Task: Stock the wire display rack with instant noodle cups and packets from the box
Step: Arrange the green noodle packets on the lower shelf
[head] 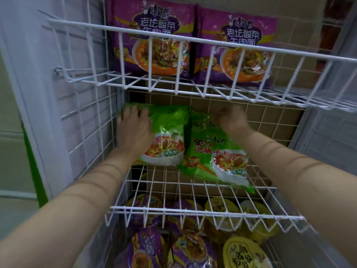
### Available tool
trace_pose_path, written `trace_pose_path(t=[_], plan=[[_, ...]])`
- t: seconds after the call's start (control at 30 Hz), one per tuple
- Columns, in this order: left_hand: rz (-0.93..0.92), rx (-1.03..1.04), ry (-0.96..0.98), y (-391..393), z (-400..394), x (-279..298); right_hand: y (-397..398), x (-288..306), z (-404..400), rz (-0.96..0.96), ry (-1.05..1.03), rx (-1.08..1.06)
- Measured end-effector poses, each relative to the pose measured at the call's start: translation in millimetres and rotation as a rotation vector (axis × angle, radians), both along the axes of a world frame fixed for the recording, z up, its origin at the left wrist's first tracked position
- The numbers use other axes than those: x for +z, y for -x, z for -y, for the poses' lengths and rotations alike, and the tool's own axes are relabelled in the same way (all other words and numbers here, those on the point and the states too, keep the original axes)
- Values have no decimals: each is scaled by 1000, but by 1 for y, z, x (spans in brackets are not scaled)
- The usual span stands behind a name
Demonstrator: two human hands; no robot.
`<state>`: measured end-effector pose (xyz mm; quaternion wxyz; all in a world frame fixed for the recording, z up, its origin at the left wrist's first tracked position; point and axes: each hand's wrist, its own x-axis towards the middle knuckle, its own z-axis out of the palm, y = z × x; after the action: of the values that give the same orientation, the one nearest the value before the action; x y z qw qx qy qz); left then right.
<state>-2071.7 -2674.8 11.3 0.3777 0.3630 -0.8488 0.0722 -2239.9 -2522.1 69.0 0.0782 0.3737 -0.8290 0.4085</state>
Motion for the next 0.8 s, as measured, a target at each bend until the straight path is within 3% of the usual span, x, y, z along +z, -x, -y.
trace_pose_path(t=[0.2, 0.37, 0.47, 0.53, 0.6, 0.8], plan=[[-58, -295, 152, 28, -30, 10, 48, -12, -38, -27, -75, -209], [-68, -631, -80, 69, -76, 16, 76, -24, -40, 125, -100, -261], [-84, -562, -274, 92, -89, 10, 80, -29, -38, 271, -81, -169], [-3, -441, -442, 102, -86, 0, 80, -35, -33, 343, -52, -125], [120, -357, -468, 105, -83, -7, 78, -39, -29, 427, 2, -80], [-4, -512, -645, 93, -76, -3, 72, -46, -22, 372, 158, -4]])
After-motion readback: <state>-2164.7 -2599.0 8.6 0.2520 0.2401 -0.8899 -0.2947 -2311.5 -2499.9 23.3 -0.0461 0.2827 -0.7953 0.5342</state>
